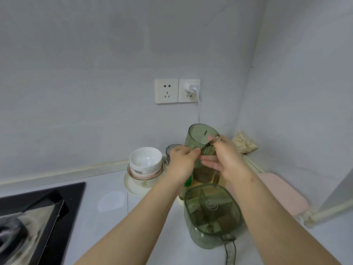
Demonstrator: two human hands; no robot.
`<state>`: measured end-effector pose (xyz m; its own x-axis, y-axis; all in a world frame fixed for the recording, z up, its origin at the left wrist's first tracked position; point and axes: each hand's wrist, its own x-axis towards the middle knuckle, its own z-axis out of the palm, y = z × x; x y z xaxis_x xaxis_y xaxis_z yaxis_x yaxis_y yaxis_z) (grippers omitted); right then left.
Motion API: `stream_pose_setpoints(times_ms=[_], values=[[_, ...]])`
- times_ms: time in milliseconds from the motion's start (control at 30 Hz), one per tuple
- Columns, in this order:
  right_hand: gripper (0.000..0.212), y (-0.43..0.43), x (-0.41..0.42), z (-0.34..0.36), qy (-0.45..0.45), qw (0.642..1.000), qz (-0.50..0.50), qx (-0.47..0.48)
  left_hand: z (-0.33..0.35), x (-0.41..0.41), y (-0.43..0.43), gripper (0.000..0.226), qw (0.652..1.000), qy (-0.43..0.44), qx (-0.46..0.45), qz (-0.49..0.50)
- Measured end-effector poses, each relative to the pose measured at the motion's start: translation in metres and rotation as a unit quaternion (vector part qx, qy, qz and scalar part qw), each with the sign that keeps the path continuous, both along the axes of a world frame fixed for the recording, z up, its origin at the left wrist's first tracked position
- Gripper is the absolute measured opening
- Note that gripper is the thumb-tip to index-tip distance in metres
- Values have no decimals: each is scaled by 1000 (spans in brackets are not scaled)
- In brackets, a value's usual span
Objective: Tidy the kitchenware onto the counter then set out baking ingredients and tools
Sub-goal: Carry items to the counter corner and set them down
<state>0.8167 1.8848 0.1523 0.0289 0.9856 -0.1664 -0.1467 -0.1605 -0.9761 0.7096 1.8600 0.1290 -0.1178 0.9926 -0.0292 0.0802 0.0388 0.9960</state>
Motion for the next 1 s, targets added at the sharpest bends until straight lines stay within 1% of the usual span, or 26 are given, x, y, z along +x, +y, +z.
stream_pose_setpoints(times_ms=[67,200,300,367,400,467,533,567,633,667,733,800,867,933,1000], values=[[23,11,9,4,5,1000,-18,8,5,10,12,22,1000,-3,13,-5],[22,34,23,7,3,998,-57,4,10,27,33,31,999,14,26,-14],[22,50,31,6,-12,997,-70,-1,5,33,49,23,996,40,27,-75],[23,60,40,4,-29,997,-76,-3,0,33,60,35,992,39,37,-118],[21,66,46,3,-37,996,-80,-6,-3,33,66,38,989,51,43,-133],[17,77,58,-2,-53,995,-88,-17,-13,30,81,36,978,128,68,-150],[16,88,69,-10,-70,992,-100,-34,-29,28,101,36,958,231,91,-141],[16,94,75,-15,-80,990,-105,-39,-38,26,110,41,942,292,95,-135],[18,104,85,-26,-100,987,-122,-42,-53,24,125,51,897,417,84,-123],[19,110,90,-32,-108,985,-131,-41,-60,23,131,49,872,470,73,-119],[24,119,100,-43,-127,981,-144,-35,-68,24,142,50,831,539,54,-125],[23,127,109,-54,-162,977,-136,-29,-76,28,152,55,798,584,33,-148],[25,133,116,-65,-196,973,-117,-36,-86,31,158,58,779,605,3,-163],[27,141,122,-81,-230,966,-99,-66,-95,33,162,60,778,606,-26,-163],[23,145,124,-94,-262,958,-79,-88,-99,33,165,61,785,597,-34,-161]])
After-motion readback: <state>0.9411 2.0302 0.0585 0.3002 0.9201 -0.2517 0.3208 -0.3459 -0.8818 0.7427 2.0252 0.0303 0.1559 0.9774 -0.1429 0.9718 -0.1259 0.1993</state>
